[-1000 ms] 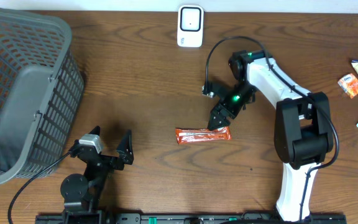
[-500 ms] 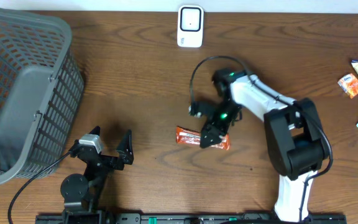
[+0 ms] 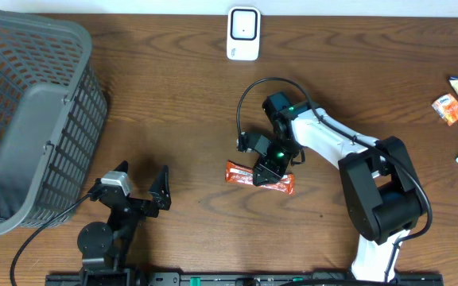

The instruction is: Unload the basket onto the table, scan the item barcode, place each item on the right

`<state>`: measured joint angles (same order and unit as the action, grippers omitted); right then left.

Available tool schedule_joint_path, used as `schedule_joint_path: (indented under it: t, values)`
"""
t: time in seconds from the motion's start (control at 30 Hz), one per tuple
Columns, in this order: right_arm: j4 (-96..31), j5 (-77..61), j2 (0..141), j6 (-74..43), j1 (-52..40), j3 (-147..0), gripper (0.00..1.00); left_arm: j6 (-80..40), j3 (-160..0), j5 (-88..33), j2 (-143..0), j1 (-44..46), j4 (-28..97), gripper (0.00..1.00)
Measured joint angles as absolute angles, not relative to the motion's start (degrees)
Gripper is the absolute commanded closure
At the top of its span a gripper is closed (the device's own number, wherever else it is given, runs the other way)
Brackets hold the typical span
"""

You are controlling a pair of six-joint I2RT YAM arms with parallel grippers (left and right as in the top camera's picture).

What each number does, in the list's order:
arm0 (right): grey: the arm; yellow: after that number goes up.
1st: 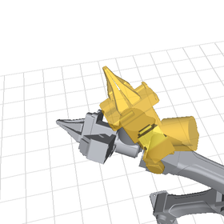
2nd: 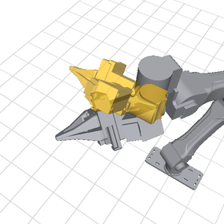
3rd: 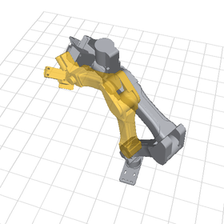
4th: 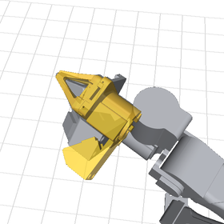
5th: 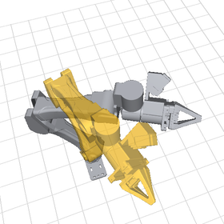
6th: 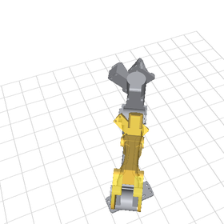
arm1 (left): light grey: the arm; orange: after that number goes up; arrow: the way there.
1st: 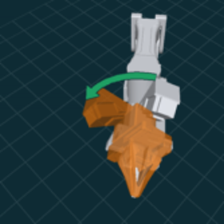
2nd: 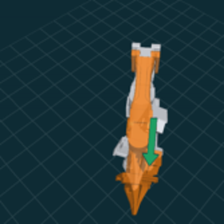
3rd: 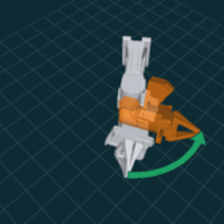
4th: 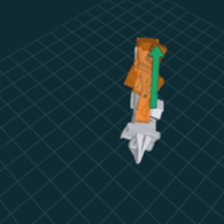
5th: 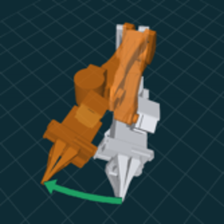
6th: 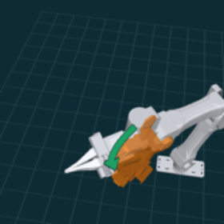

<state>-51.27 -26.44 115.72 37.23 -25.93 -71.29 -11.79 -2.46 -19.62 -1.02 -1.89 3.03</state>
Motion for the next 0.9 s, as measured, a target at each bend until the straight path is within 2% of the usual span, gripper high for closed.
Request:
schedule_joint_path:
  t: [0.07, 0.23, 0.27, 0.5, 0.6, 0.9]
  values:
    - [-50.22, -27.16, 115.57, 36.97, -25.43, -70.61, 0.62, -11.79, -2.46, -19.62, -1.02, -1.89, 3.03, 0.02]
    - [-46.98, -28.16, 115.13, 35.62, -24.45, -68.45, 0.95, -11.79, -2.46, -19.62, -1.02, -1.89, 3.05, 0.02]
    - [-46.76, -28.51, 115.15, 35.00, -24.40, -68.10, 0.99, -11.79, -2.46, -19.62, -1.02, -1.89, 3.03, 0.02]
    - [-44.23, -29.19, 114.87, 27.88, -24.32, -66.72, 0.99, -11.79, -2.46, -19.62, -1.02, -1.89, 3.03, 0.02]
    - [-41.36, -28.34, 114.74, 20.84, -24.67, -66.92, 0.99, -11.79, -2.46, -19.62, -1.02, -1.89, 3.05, 0.02]
    - [-40.10, -14.24, 115.28, 5.98, -26.00, -73.30, 0.99, -11.79, -2.46, -19.62, -1.02, -1.89, 3.05, 0.02]
